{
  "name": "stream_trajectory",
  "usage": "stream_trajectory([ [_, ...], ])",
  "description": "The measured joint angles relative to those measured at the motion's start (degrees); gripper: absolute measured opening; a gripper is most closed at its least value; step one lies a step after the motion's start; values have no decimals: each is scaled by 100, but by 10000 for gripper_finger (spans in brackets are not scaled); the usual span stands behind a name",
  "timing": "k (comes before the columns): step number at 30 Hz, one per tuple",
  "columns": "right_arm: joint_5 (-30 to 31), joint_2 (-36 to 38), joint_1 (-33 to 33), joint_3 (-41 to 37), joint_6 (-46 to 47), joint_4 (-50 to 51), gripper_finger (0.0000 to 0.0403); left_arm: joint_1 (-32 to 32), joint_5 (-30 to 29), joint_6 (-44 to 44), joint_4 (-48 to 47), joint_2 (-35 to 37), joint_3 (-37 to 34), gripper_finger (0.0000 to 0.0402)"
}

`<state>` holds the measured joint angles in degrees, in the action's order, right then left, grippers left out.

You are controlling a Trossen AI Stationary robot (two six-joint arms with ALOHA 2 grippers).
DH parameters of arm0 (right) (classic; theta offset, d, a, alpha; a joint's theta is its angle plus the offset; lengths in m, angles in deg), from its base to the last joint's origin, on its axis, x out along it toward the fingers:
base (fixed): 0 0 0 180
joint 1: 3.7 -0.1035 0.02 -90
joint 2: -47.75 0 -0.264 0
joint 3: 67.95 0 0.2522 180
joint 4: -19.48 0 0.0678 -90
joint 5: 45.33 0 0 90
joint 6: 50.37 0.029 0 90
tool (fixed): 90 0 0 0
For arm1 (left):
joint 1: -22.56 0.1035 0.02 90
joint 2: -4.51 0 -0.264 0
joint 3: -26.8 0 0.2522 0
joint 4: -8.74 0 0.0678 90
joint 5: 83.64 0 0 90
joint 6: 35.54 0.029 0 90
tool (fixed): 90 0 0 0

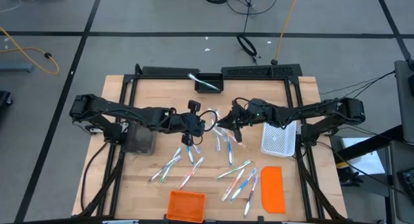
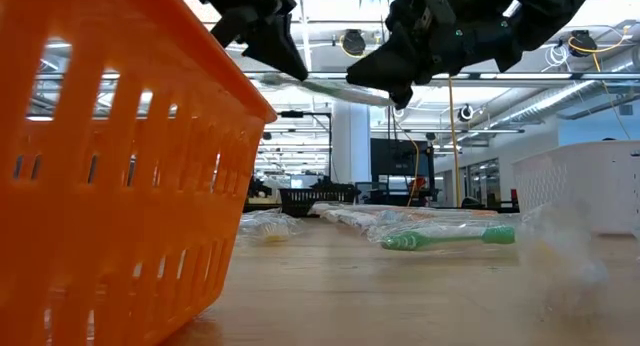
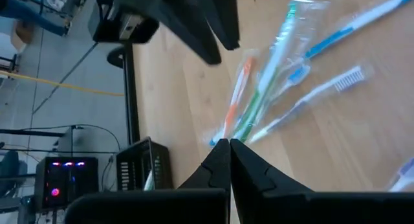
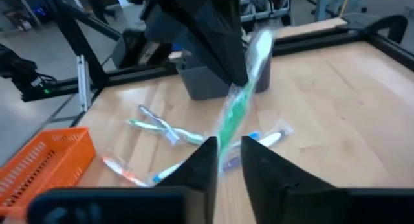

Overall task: Pick & Place Toothbrushes
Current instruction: Put the green toothbrush into the black bin

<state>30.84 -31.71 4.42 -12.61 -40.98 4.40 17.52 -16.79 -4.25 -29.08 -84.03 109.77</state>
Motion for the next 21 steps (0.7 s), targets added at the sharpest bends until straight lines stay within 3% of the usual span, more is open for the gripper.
stream_trajectory([
  [11, 10, 0, 2, 2, -5, -202, 184, -84, 11, 149, 567, -2, -7, 0],
  [21, 23, 2, -65, 2, 148, -267, 190, -84, -17, 378, 1169, -274, 4, 0],
])
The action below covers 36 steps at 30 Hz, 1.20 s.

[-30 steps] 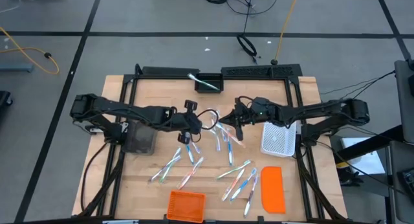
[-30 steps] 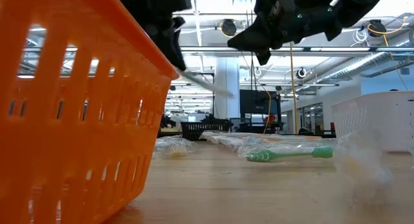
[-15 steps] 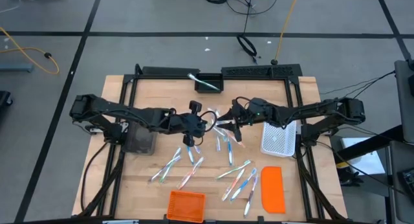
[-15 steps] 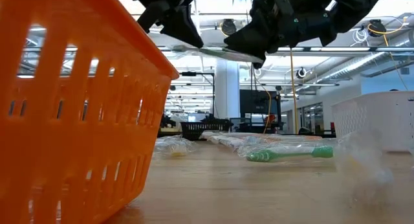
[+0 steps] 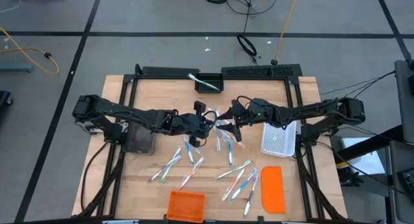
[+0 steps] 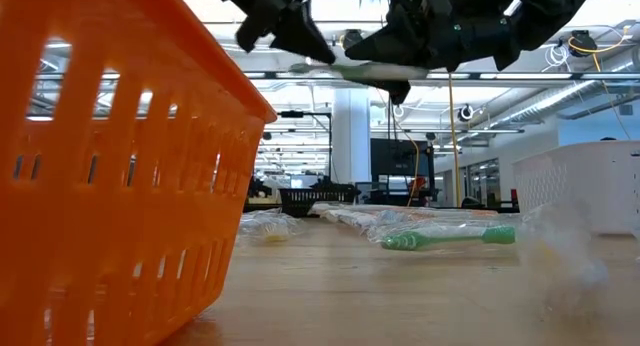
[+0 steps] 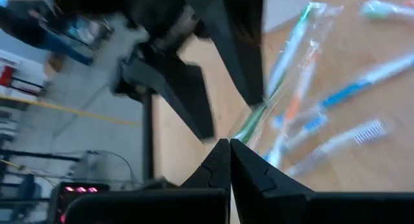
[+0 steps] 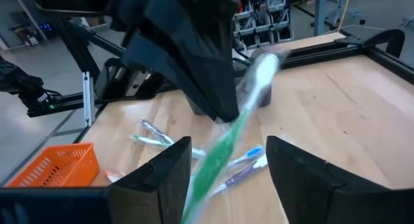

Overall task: Pick & Place Toothbrushes
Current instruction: Put the green toothbrush into the black bin

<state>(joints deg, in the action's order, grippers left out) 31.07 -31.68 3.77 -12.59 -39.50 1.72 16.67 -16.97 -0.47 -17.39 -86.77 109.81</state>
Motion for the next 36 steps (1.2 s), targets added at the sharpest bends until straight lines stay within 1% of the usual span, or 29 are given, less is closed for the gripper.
stream_trajectory([
  [2, 2, 0, -36, 0, 0, 6, 187, 2, -31, 58, -79, -56, -19, 0],
  [4, 18, 0, -74, 0, -1, 46, 186, 0, -37, 70, 148, -141, -15, 0],
  [6, 50, -26, -102, 0, -28, 56, 186, 0, -65, 71, 145, -145, -17, 0],
  [10, 317, -207, -121, 0, -50, 74, 185, -27, -91, 89, 291, -134, -15, 0],
  [14, 315, -500, -121, 0, 16, -197, 184, -61, -120, 131, 327, -134, -15, 0],
  [17, 309, -642, -121, 19, 42, -478, 175, -61, -120, 119, 314, -134, -15, 0],
  [19, 307, -651, -121, 46, 42, -462, 161, -61, -120, 74, 311, -134, -15, 0],
  [22, 302, -654, -121, 108, 44, -381, 127, -59, -121, 57, 278, -134, -14, 0],
  [24, 294, -649, -121, 127, 44, -351, 95, -57, -122, 53, 273, -134, -15, 0],
  [27, 294, -651, -119, 129, 44, -332, 38, -57, -118, 43, 268, -134, -13, 1],
  [28, 294, -651, -119, 129, 40, -326, 26, -59, -120, 37, 275, -134, -13, 0],
  [31, 292, -651, -119, 129, 47, -249, 23, -61, -156, -98, 345, -134, -13, 2],
  [36, 309, -651, -113, 129, 47, -216, 6, -61, -715, -254, 491, -134, -7, 21],
])
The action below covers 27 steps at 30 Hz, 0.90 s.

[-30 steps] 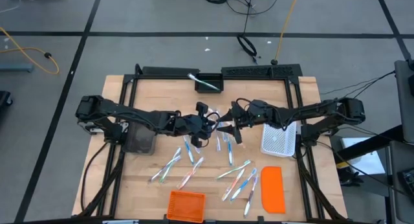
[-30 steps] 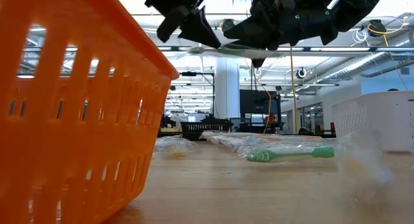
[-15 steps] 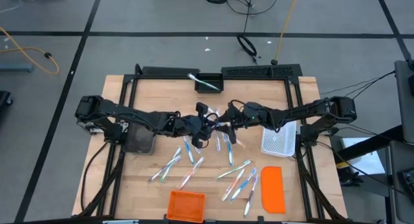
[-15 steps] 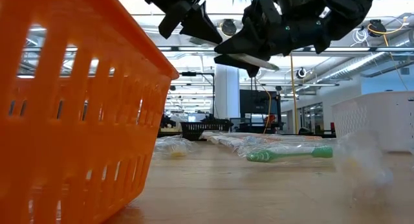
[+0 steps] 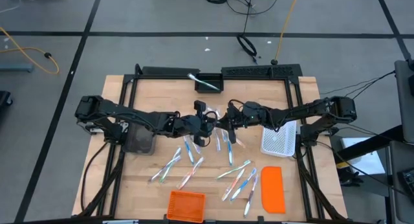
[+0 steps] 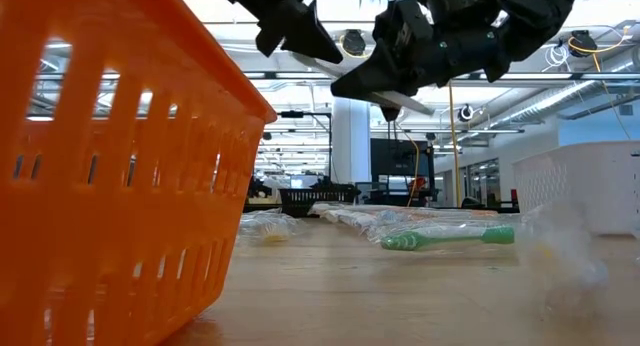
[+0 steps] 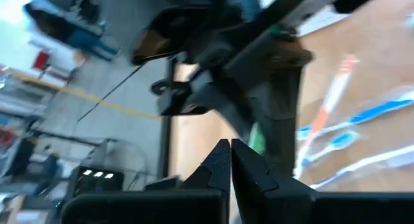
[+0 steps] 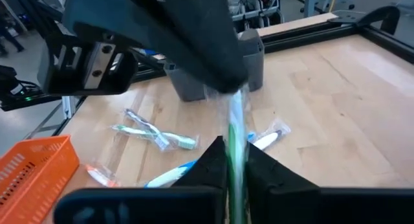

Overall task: Pick & Place Toothbrushes
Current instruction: Put the green toothbrush into the black bin

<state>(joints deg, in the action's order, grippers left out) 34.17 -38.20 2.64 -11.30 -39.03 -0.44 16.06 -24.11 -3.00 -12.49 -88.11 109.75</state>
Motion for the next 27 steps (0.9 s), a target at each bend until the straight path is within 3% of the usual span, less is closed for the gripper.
stream_trajectory([
  [7, -22, -2, 125, 0, -14, 9, 6, -13, -558, 2, 135, 0, 0, 68],
  [14, -46, 32, 434, 2, -23, 48, 5, -160, -1908, 164, 68, 76, 0, 85],
  [22, -39, 35, 899, 146, -152, -31, 5, -232, -1900, -690, -384, 405, 0, 85],
  [27, -20, 32, 1153, 473, -545, -40, 5, -255, -1502, -1447, -977, 510, -4, 85],
])
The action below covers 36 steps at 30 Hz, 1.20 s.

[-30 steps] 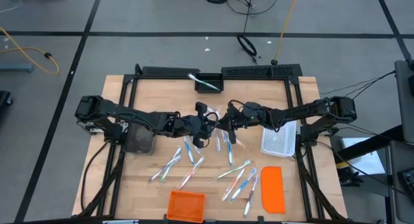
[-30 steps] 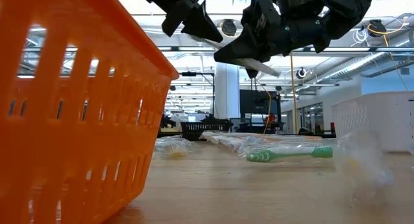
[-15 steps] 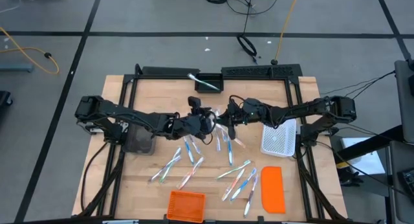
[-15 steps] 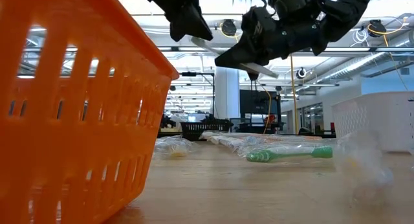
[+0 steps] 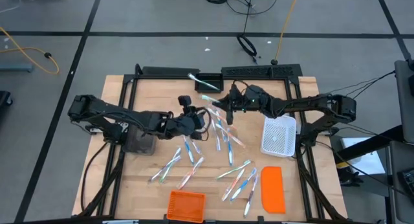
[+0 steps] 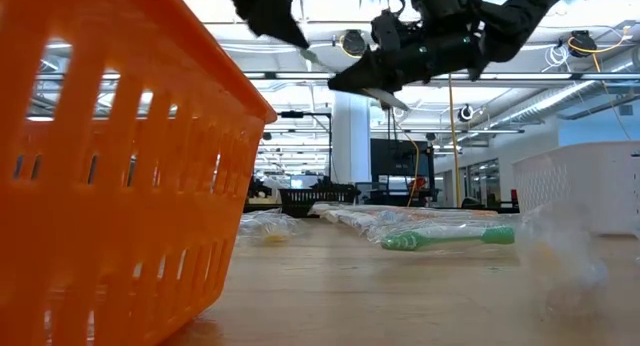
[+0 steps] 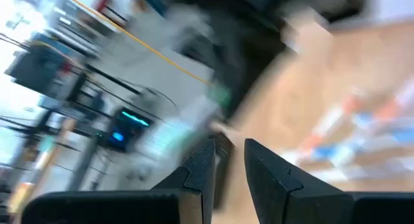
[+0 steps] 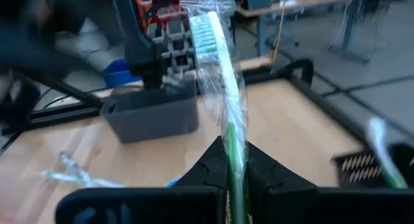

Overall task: Pick & Place Toothbrushes
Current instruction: Put the green toothbrush into the black bin

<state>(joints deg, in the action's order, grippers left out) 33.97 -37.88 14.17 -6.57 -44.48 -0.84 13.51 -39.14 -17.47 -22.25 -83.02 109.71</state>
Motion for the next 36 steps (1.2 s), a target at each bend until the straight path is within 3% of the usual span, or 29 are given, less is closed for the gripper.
stream_trajectory([
  [7, 18, -371, 444, 477, -226, -14, 5, -10, 555, -661, -517, 20, -3, 85],
  [20, -303, -2161, 1100, 1979, -469, 17, 5, -45, 1430, -1504, -871, 26, -200, 85],
  [36, -296, -3241, 1550, 2887, -877, -18, 5, -45, 1511, -1718, -800, 24, -385, 85],
])
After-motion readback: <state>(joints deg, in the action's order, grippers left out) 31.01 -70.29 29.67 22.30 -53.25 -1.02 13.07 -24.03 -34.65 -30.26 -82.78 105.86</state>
